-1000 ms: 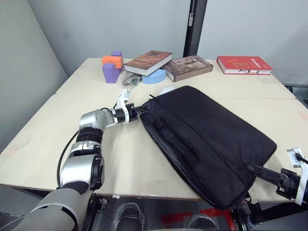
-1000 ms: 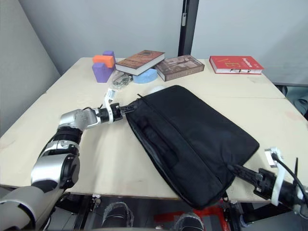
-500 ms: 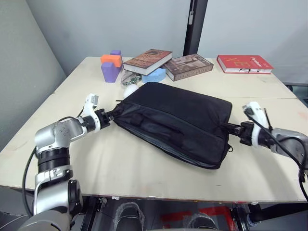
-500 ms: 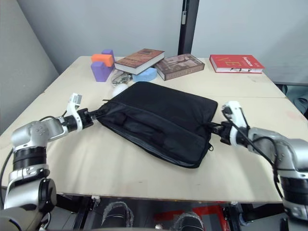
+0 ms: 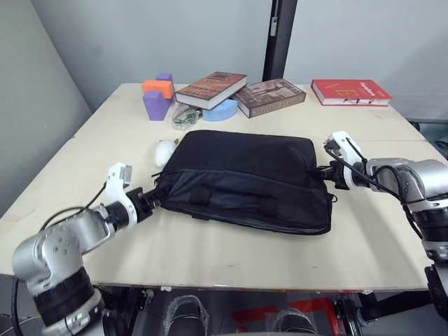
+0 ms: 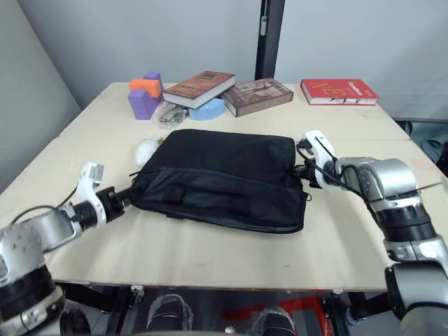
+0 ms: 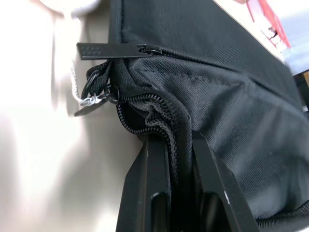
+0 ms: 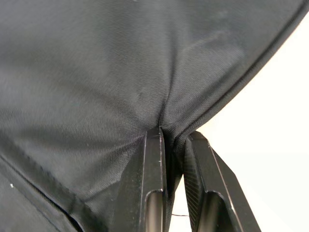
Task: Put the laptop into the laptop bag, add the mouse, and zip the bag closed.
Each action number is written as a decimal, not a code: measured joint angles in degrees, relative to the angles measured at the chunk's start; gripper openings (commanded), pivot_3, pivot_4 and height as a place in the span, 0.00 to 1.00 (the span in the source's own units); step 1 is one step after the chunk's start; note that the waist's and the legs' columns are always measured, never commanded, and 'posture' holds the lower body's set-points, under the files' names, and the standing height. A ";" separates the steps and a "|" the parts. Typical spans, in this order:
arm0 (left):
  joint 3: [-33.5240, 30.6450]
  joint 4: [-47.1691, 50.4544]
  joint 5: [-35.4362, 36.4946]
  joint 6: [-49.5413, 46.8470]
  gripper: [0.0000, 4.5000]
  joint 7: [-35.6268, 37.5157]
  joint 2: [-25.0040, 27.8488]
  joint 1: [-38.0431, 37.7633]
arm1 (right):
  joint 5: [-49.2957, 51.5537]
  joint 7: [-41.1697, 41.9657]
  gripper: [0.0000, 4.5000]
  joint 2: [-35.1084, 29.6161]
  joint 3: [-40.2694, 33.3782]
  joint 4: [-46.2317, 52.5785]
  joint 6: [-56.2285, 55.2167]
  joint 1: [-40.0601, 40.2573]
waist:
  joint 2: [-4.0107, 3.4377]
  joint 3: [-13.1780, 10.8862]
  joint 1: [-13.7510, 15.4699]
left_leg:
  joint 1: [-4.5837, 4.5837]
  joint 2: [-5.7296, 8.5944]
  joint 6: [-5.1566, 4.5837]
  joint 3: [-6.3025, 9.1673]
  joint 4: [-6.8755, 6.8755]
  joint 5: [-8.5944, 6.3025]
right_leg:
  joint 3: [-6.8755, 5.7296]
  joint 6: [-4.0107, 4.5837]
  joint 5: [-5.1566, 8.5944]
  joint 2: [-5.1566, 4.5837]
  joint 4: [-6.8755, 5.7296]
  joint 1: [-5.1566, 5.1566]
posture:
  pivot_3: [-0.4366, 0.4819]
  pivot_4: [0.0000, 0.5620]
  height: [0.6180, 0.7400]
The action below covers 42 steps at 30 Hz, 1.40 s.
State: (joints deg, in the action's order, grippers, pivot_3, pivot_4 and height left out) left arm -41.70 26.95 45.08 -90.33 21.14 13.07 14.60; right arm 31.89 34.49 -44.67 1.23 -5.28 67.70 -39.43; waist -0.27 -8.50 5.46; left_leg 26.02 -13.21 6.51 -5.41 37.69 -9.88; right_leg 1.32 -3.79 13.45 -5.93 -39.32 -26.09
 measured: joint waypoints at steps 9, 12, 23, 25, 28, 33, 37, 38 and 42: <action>2.17 -0.96 8.86 -1.75 0.59 -1.63 6.21 -0.50 | -3.07 3.92 0.76 1.99 0.43 -4.64 -2.48 -2.81 | -0.01 0.02 0.17 | -0.08 0.01 -0.06 0.00 0.30 0.03 | 0.11 0.03 -0.02 0.00 -0.31 0.00 | 0.48 0.27 0.73; 2.33 -6.43 13.01 -1.77 0.59 0.18 11.97 -0.47 | -2.38 7.86 0.98 -0.07 0.39 -3.51 -2.37 -2.19 | -0.01 0.02 0.22 | -0.02 -0.01 -0.05 0.00 0.29 0.03 | 0.11 0.03 -0.02 0.02 -0.36 -0.11 | 0.48 0.27 0.73; 0.87 -24.64 17.14 -1.75 0.59 4.41 22.34 4.48 | 13.64 20.06 0.98 -10.57 -17.69 12.96 5.22 10.10 | 0.00 0.08 1.20 | -0.32 0.01 -0.07 0.02 0.31 0.02 | 0.12 0.04 -0.01 0.00 -0.31 0.24 | 0.48 0.27 0.73; 2.28 -27.66 17.23 -1.76 0.59 4.52 22.69 5.13 | 17.28 21.79 0.98 -10.88 -21.40 15.28 7.02 14.46 | 0.02 0.10 1.24 | -0.55 0.01 -0.06 -0.03 0.30 0.00 | 0.16 0.05 -0.01 0.00 -0.31 0.38 | 0.48 0.27 0.73; 6.07 -29.72 17.15 -1.78 0.59 5.62 23.94 4.39 | 19.68 22.32 0.98 -10.82 -23.86 15.97 8.85 20.52 | 0.03 0.12 1.01 | -0.63 0.00 -0.05 -0.06 0.30 -0.01 | 0.18 0.05 -0.01 0.00 -0.32 0.43 | 0.48 0.27 0.73; 10.43 -32.72 15.44 -1.13 0.59 7.59 24.59 5.08 | 19.86 20.66 0.98 -9.73 -24.87 14.05 8.71 25.30 | 0.02 0.15 0.57 | -0.72 0.00 0.20 -0.04 0.30 -0.16 | 0.18 0.05 -0.01 0.00 -0.37 0.51 | 0.48 0.27 0.73; 13.09 -35.14 14.37 0.14 0.59 8.47 24.41 7.60 | 19.08 18.70 0.98 -6.78 -24.22 10.57 7.37 26.58 | 0.02 0.17 0.59 | -0.75 0.02 0.20 -0.05 0.31 -0.15 | 0.18 0.05 -0.01 -0.03 -0.36 0.58 | 0.48 0.27 0.73; 13.83 -35.14 14.06 0.36 0.59 8.72 24.39 7.94 | 18.56 18.38 0.98 -6.29 -23.38 9.86 6.95 26.54 | 0.02 0.18 0.58 | -0.75 0.02 0.20 -0.05 0.31 -0.15 | 0.18 0.05 -0.01 -0.03 -0.35 0.58 | 0.48 0.27 0.73; 15.46 -35.20 13.11 0.88 0.59 9.44 23.85 8.36 | 15.95 17.03 0.98 -4.33 -19.97 5.10 5.09 25.96 | 0.01 0.18 0.48 | -0.71 0.02 0.18 -0.04 0.29 -0.13 | 0.16 0.05 0.00 -0.03 -0.33 0.56 | 0.48 0.27 0.73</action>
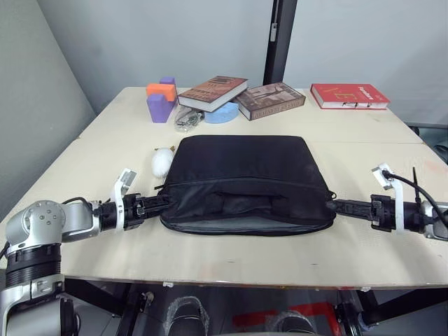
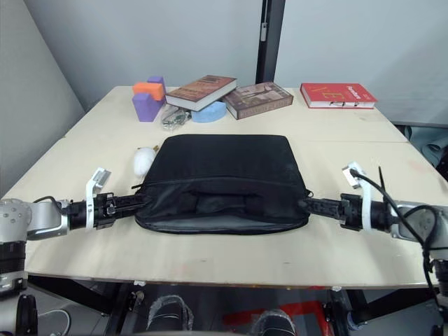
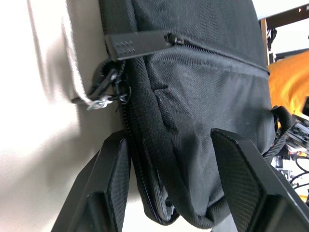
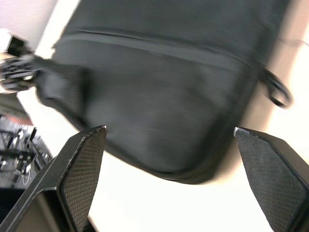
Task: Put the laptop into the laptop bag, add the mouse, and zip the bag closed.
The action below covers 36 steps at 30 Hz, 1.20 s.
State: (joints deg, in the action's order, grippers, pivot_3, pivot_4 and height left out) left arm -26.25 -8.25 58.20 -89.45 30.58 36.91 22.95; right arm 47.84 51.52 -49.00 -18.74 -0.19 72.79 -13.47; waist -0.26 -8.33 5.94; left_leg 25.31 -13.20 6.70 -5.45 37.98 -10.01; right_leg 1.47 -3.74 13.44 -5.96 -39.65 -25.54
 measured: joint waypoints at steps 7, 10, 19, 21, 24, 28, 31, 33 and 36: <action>1.30 0.56 -0.63 0.73 0.40 0.22 -0.46 -0.22 | -1.11 -0.73 0.56 2.29 1.66 -4.16 -2.74 -2.19 | 0.00 0.00 0.01 | 0.01 0.01 0.00 0.00 0.00 0.00 | 0.00 0.00 0.00 -0.01 0.00 0.00 | 0.48 0.27 0.73; 1.44 1.37 -0.57 1.04 0.16 0.28 -0.81 -0.76 | -1.10 -0.55 0.34 2.28 1.65 -4.49 -3.12 -2.22 | 0.00 0.00 0.11 | 0.01 0.01 0.00 0.00 0.00 0.00 | 0.00 0.00 0.00 -0.01 0.03 0.01 | 0.48 0.27 0.73; 0.88 2.34 -0.43 -0.33 0.00 0.06 -2.50 -0.77 | -1.22 0.57 0.01 0.01 1.67 -3.70 -4.33 -0.35 | 0.00 0.00 0.36 | 0.03 0.02 0.00 0.01 -0.03 -0.01 | -0.01 0.00 0.00 -0.01 0.16 0.05 | 0.48 0.27 0.73; 0.89 3.08 -0.40 -1.19 0.00 0.01 -2.81 -0.76 | -1.26 1.20 0.01 -0.83 1.67 -3.45 -4.65 0.46 | 0.00 0.00 0.40 | 0.03 0.02 0.01 0.01 -0.03 -0.01 | -0.02 0.00 0.00 -0.02 0.17 0.07 | 0.48 0.27 0.73; 0.87 3.56 -0.37 -2.22 0.00 -0.12 -3.60 -0.67 | -1.59 2.18 0.01 -2.34 1.75 -3.11 -5.18 1.38 | 0.00 0.00 0.39 | 0.02 0.02 0.01 0.01 -0.05 -0.01 | -0.01 0.00 0.00 -0.02 0.19 0.08 | 0.48 0.27 0.73; 0.89 4.53 -0.23 -2.49 0.00 -0.77 -4.68 -0.67 | -2.34 2.60 0.01 -2.95 1.82 -3.70 -5.73 1.36 | 0.01 0.01 0.33 | 0.01 0.02 0.01 0.01 -0.05 -0.02 | -0.01 0.00 0.00 -0.02 0.19 0.09 | 0.48 0.27 0.73; 0.95 4.97 -0.19 -2.51 0.00 -1.19 -5.46 -0.67 | -3.53 3.11 0.01 -3.74 2.78 -3.69 -6.98 1.36 | 0.01 0.01 0.37 | 0.01 0.03 0.01 0.01 -0.05 -0.02 | -0.01 0.00 0.00 -0.02 0.21 0.10 | 0.48 0.27 0.73; 1.10 5.56 -0.16 -2.55 0.10 -1.25 -5.93 -0.66 | -5.02 3.45 0.00 -4.26 3.70 -3.54 -8.80 1.32 | 0.04 0.03 0.39 | -0.02 0.03 0.01 0.02 -0.05 -0.02 | -0.02 0.00 0.00 -0.02 0.24 0.18 | 0.48 0.27 0.73; 1.06 5.73 -0.24 -2.61 0.35 -1.70 -6.08 -0.63 | -6.20 3.56 0.15 -4.00 4.05 -3.56 -11.08 1.32 | 0.04 0.03 0.25 | -0.05 0.03 0.02 0.01 -0.05 -0.03 | -0.01 0.00 0.00 -0.02 0.25 0.20 | 0.48 0.27 0.73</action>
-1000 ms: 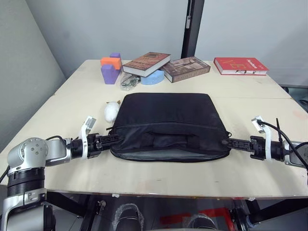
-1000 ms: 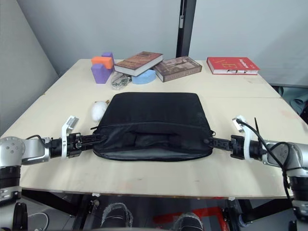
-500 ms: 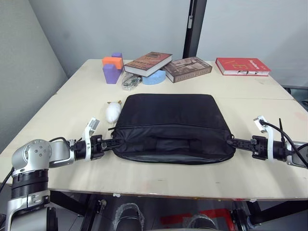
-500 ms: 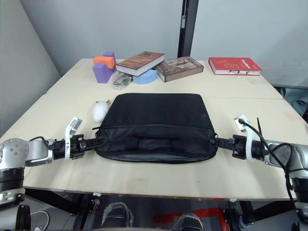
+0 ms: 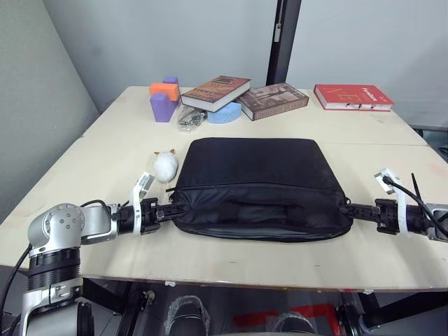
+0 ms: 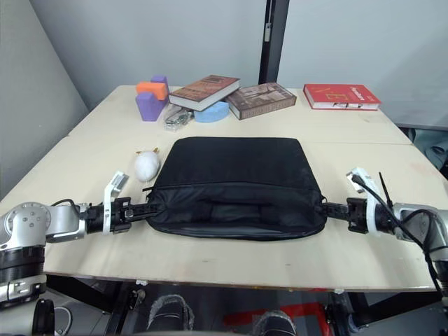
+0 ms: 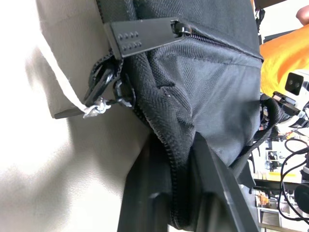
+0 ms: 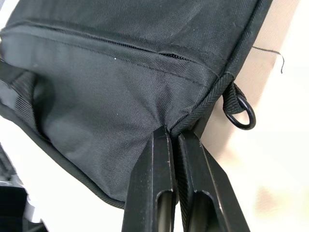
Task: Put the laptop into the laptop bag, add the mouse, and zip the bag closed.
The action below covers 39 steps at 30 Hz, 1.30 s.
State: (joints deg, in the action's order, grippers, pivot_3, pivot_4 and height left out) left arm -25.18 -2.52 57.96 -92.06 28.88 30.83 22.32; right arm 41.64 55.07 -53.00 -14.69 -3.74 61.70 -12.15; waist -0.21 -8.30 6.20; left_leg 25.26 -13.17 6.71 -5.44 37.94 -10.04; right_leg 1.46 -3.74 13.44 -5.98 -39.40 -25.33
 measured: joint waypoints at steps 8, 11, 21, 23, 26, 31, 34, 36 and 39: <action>-0.27 1.07 -0.17 0.84 0.60 1.15 4.55 0.75 | -1.36 3.56 0.76 -2.86 -0.13 -0.29 -2.04 1.45 | -0.01 -0.01 -0.40 | 0.04 -0.01 0.09 -0.01 -0.07 -0.06 | -0.01 -0.01 0.00 0.01 0.05 -0.08 | 0.48 0.27 0.73; -0.63 1.17 -0.53 3.34 0.60 4.04 10.96 -0.24 | -1.58 6.45 0.83 -6.31 -2.36 0.06 -3.90 4.53 | 0.00 -0.01 -0.40 | 0.06 -0.02 -0.16 -0.02 -0.24 0.10 | -0.04 -0.01 0.00 0.03 0.25 -0.09 | 0.48 0.27 0.73; 1.18 12.59 -0.27 23.20 0.60 28.72 25.28 2.32 | 2.05 8.90 0.78 -7.83 -10.75 14.36 -11.58 0.58 | -0.01 -0.05 -0.39 | -0.08 -0.04 -0.17 -0.06 -0.33 0.09 | -0.03 -0.01 0.01 0.02 0.24 -0.05 | 0.48 0.27 0.73; 4.28 16.28 -0.98 28.78 0.60 34.36 26.02 4.09 | 3.81 8.80 0.65 -6.99 -7.84 20.34 -11.92 -2.18 | -0.01 -0.04 -0.40 | -0.10 -0.04 -0.19 -0.08 -0.33 0.10 | -0.02 0.00 0.01 0.02 0.24 -0.02 | 0.48 0.27 0.73; 9.11 19.52 -4.31 36.23 0.60 40.81 27.07 4.60 | 5.71 7.99 0.42 -4.39 -3.75 24.57 -12.03 -5.09 | -0.02 -0.04 -0.46 | -0.08 -0.04 -0.31 -0.11 -0.36 0.18 | -0.01 0.00 0.01 0.01 0.25 -0.06 | 0.48 0.27 0.73; 15.16 19.52 -9.29 45.34 0.60 46.38 26.41 6.60 | 4.96 6.69 0.04 -1.04 4.01 25.02 -12.70 -9.99 | -0.04 -0.05 -0.54 | -0.07 -0.04 -0.31 -0.11 -0.36 0.19 | -0.01 0.00 0.01 0.02 0.19 -0.10 | 0.48 0.27 0.73; 15.75 18.90 -9.37 47.05 0.60 47.56 25.70 7.53 | 4.11 6.49 0.01 -0.13 6.73 24.62 -13.04 -11.07 | -0.04 -0.05 -0.55 | -0.01 -0.04 -0.30 -0.11 -0.36 0.19 | -0.01 0.00 0.01 0.01 0.19 -0.15 | 0.48 0.27 0.73; 16.10 18.41 -9.55 47.71 0.60 47.99 25.71 7.59 | 3.32 6.40 0.01 0.11 7.43 24.25 -13.48 -11.51 | -0.03 -0.05 -0.50 | 0.01 -0.03 -0.30 -0.11 -0.36 0.19 | -0.01 0.01 0.01 0.01 0.19 -0.16 | 0.48 0.27 0.73; 18.08 17.63 -11.77 50.72 0.60 49.48 24.96 7.26 | -2.12 6.22 0.01 6.13 15.44 21.11 -17.52 -16.04 | -0.01 0.00 -1.22 | -0.12 -0.07 -0.27 -0.15 -0.34 0.19 | 0.02 0.02 0.01 0.03 0.02 -0.15 | 0.48 0.27 0.73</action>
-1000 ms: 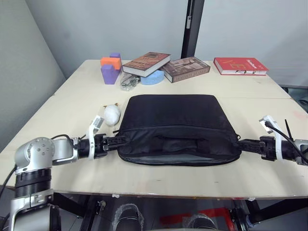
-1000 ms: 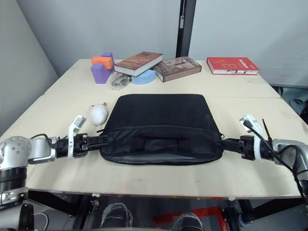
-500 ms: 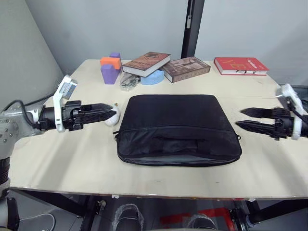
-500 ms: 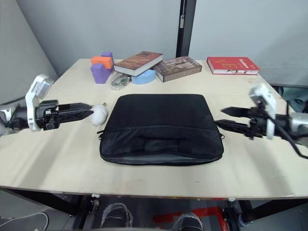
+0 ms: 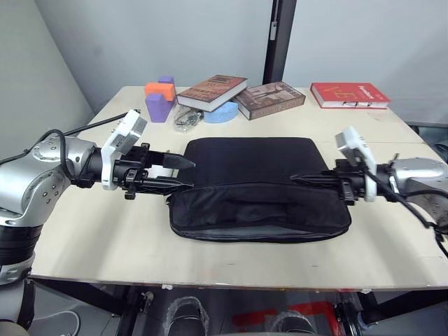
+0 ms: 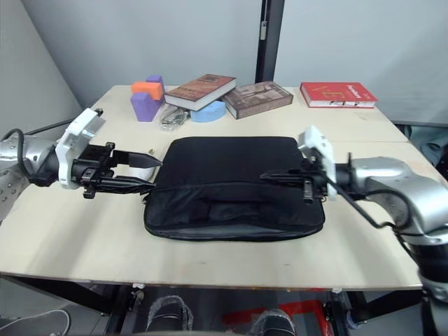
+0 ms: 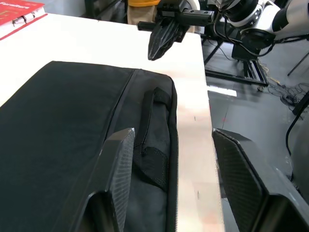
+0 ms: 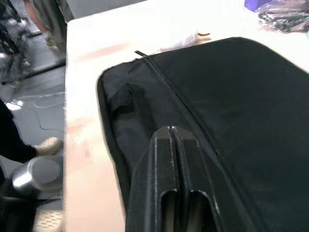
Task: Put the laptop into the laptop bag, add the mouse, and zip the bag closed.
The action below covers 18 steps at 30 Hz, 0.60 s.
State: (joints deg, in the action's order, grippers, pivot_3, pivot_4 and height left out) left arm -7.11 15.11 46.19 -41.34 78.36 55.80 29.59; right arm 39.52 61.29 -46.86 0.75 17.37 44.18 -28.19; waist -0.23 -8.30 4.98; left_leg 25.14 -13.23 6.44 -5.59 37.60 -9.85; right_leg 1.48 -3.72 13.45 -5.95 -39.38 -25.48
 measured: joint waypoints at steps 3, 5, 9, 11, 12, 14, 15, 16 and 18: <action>1.73 -1.71 -1.84 2.39 0.60 1.43 -0.73 -0.52 | -5.56 -0.78 0.01 5.34 7.22 -6.17 -2.69 -3.73 | -0.03 -0.02 -0.22 | 0.12 0.01 0.36 0.00 0.00 -0.06 | 0.02 0.00 0.00 0.00 -0.29 -0.29 | 0.48 0.27 0.73; 1.75 -2.43 -2.00 2.90 0.60 1.73 -0.87 -0.47 | -8.96 -1.27 0.01 6.33 9.89 -9.05 -3.72 -6.52 | -0.03 -0.02 -0.10 | 0.21 0.01 0.26 0.02 0.01 0.10 | 0.01 0.00 0.00 0.00 -0.34 -0.38 | 0.48 0.27 0.73; 1.89 -3.83 -3.62 4.72 0.60 2.47 -0.67 -0.01 | -15.25 -0.90 0.01 8.70 14.85 -14.19 -6.06 -10.34 | -0.02 -0.01 0.31 | 0.23 0.01 0.17 0.03 0.00 0.17 | -0.01 0.08 0.04 0.00 -0.34 -0.38 | 0.48 0.27 0.73; 2.55 -4.73 -5.44 5.87 0.60 2.60 -0.12 0.29 | -16.47 -0.68 0.01 10.32 16.17 -16.56 -6.27 -11.47 | -0.02 -0.01 0.29 | 0.24 0.01 0.17 0.03 0.01 0.17 | 0.00 0.08 0.05 0.00 -0.35 -0.40 | 0.48 0.27 0.73; 3.21 -5.31 -6.52 6.25 0.60 2.64 0.21 0.44 | -17.30 -0.44 0.01 11.20 16.43 -18.00 -6.52 -12.28 | -0.02 -0.01 0.28 | 0.23 0.01 0.17 0.03 0.01 0.17 | 0.00 0.08 0.04 0.00 -0.36 -0.40 | 0.48 0.27 0.73; 3.89 -6.51 -8.09 6.53 0.60 2.83 0.28 0.54 | -19.03 0.58 0.01 11.93 18.16 -20.21 -7.12 -14.37 | -0.02 -0.01 0.25 | 0.21 0.01 0.17 0.03 0.02 0.17 | 0.00 0.08 0.05 0.01 -0.40 -0.39 | 0.48 0.27 0.73; 3.92 -6.81 -8.43 6.70 0.60 2.90 0.29 0.54 | -19.72 0.92 0.01 12.27 18.57 -21.10 -7.28 -15.10 | -0.01 -0.01 0.26 | 0.19 0.00 0.18 0.03 0.02 0.17 | 0.00 0.08 0.05 0.01 -0.43 -0.39 | 0.48 0.27 0.73; 3.92 -6.99 -8.67 6.93 0.60 2.97 0.32 0.56 | -20.20 1.15 0.01 12.66 18.86 -21.97 -7.26 -15.77 | -0.01 0.00 0.25 | 0.18 0.00 0.19 0.03 0.03 0.16 | 0.00 0.08 0.05 0.01 -0.45 -0.38 | 0.48 0.27 0.73; 3.91 -7.42 -8.98 7.53 0.60 2.96 0.38 0.60 | -21.90 1.39 0.01 13.53 20.25 -23.59 -7.12 -17.50 | 0.00 0.01 0.11 | 0.10 0.00 0.27 0.03 0.05 0.14 | 0.02 0.09 0.05 0.01 -0.56 -0.37 | 0.48 0.27 0.73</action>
State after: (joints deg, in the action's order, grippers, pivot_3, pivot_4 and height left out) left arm -3.20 7.69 37.21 -33.81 81.31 56.17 30.19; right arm 17.62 62.69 -33.34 21.00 -6.23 37.06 -45.69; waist -0.23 -8.29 5.09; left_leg 25.24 -13.24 6.71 -5.55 37.65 -9.71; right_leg 1.49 -3.63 13.51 -5.94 -39.94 -25.84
